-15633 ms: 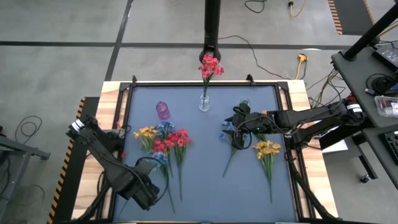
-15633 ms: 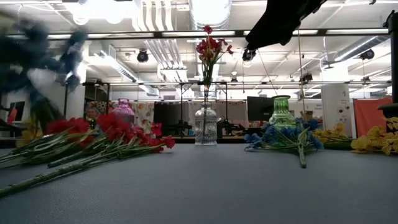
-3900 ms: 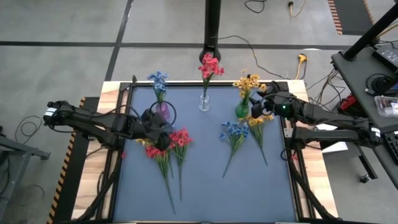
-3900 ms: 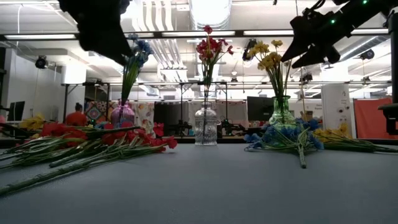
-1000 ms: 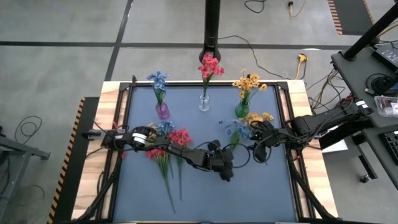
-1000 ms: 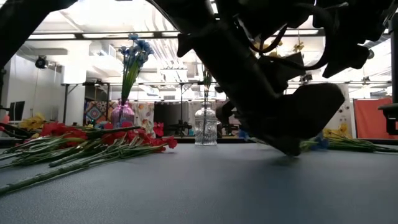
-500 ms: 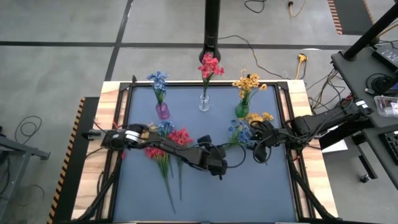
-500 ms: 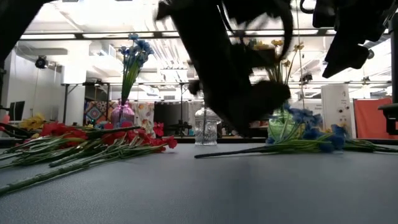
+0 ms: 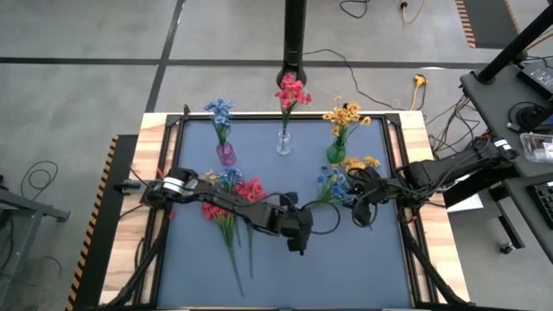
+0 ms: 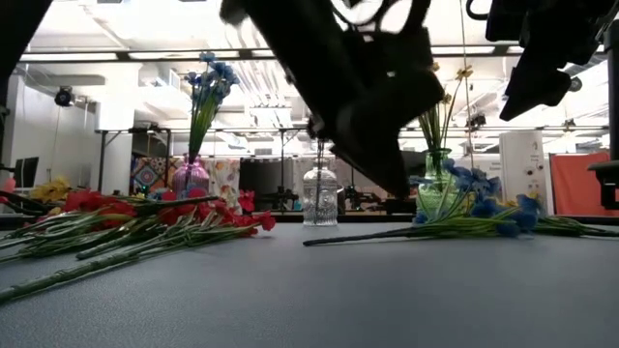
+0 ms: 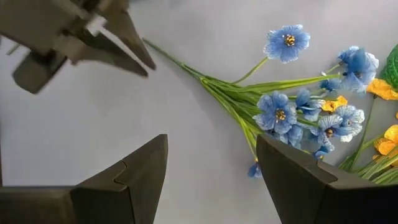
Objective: Sort flowers into vase by color
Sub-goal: Put the right blue flower into the purple vase
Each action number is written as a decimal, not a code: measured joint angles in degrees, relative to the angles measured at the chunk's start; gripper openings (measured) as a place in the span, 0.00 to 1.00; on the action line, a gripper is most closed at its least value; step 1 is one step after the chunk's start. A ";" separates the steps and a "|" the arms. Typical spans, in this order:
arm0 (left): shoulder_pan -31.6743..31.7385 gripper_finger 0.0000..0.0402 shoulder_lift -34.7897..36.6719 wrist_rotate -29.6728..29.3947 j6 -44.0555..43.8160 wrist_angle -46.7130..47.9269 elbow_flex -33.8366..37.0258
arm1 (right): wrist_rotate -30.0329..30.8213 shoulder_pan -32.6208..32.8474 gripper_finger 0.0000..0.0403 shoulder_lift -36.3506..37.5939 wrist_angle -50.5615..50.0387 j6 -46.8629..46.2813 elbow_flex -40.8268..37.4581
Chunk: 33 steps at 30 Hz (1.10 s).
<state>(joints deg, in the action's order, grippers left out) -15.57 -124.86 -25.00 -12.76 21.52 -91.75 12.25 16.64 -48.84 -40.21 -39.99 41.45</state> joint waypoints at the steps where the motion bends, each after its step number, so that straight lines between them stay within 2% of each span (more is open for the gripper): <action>1: 0.47 0.14 -0.09 0.55 1.05 -2.96 1.04 | 0.00 0.00 0.59 0.00 0.02 0.00 0.00; 4: 2.00 0.21 -0.33 0.23 0.98 -8.13 3.71 | 0.00 0.00 0.59 0.00 0.06 0.00 -0.01; 9: 4.07 0.30 -0.41 -1.32 -0.48 -9.81 6.38 | 0.72 0.00 0.59 0.00 0.20 0.13 -0.02; 14: 5.01 0.32 -0.74 2.97 -0.73 -14.24 10.07 | 1.56 0.00 0.59 0.00 0.20 0.15 0.00; 16: 5.09 0.31 -0.63 4.97 -0.69 -15.99 11.21 | 1.79 0.00 0.59 -0.02 0.20 0.15 -0.01; 20: 5.00 0.24 -0.55 4.33 -2.16 -17.95 12.94 | 2.30 0.00 0.59 -0.02 0.21 0.15 -0.02; 25: 4.91 0.04 -0.45 1.88 -5.19 -17.41 13.75 | 2.40 0.00 0.59 -0.02 0.20 0.13 -0.02; 30: 4.24 0.02 -0.18 0.92 -6.08 -16.27 13.62 | 2.40 0.00 0.59 -0.01 0.20 0.15 -0.02; 33: 3.15 0.01 1.26 0.20 -6.34 -12.20 13.73 | 2.38 0.00 0.59 0.31 0.20 0.15 0.00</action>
<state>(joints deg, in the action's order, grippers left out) -12.42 -123.61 -24.80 -19.10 9.32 -78.02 14.63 16.64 -48.53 -40.01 -39.83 41.45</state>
